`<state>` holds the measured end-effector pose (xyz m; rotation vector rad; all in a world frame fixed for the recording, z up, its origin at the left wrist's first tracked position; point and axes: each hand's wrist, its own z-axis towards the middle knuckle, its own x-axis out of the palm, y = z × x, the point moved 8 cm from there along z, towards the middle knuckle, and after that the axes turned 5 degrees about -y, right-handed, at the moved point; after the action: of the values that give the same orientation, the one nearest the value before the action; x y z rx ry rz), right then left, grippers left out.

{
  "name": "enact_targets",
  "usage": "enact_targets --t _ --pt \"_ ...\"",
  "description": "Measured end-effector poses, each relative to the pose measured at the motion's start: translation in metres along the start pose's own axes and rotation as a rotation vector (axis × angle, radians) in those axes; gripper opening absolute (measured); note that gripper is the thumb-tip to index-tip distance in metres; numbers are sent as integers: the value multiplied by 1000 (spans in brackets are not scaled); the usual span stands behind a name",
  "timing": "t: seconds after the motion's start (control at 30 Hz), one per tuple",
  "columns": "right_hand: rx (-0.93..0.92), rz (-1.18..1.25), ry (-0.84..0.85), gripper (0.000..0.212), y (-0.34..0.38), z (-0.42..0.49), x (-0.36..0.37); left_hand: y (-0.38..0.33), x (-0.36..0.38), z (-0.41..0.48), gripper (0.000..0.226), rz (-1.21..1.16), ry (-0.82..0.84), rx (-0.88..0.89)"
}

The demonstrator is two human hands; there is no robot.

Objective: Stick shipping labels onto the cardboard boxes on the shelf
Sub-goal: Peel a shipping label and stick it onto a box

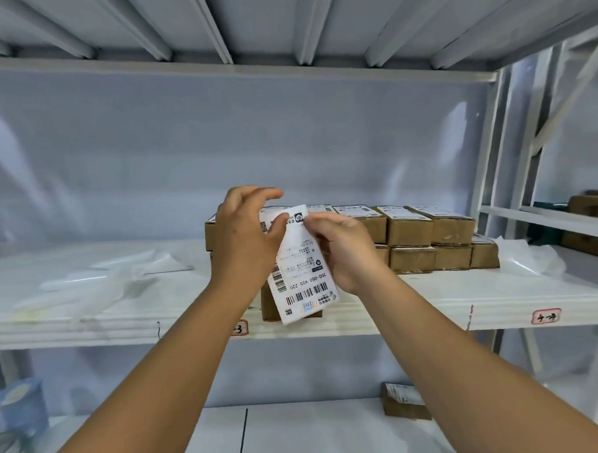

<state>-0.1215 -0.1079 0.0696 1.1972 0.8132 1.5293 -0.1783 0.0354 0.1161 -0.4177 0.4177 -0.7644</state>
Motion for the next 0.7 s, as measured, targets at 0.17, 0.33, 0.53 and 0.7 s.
enact_targets --t 0.17,0.33,0.53,0.7 --pt "24 47 32 15 -2 -14 8 -9 6 6 23 -33 157 45" --pt "18 124 87 15 4 -23 10 -6 9 -3 13 -254 247 -62" --pt "-34 92 79 6 13 -25 6 -7 10 -8 13 -320 297 -82" --pt "-47 31 138 12 18 -28 9 -7 5 -8 15 -309 300 -77"
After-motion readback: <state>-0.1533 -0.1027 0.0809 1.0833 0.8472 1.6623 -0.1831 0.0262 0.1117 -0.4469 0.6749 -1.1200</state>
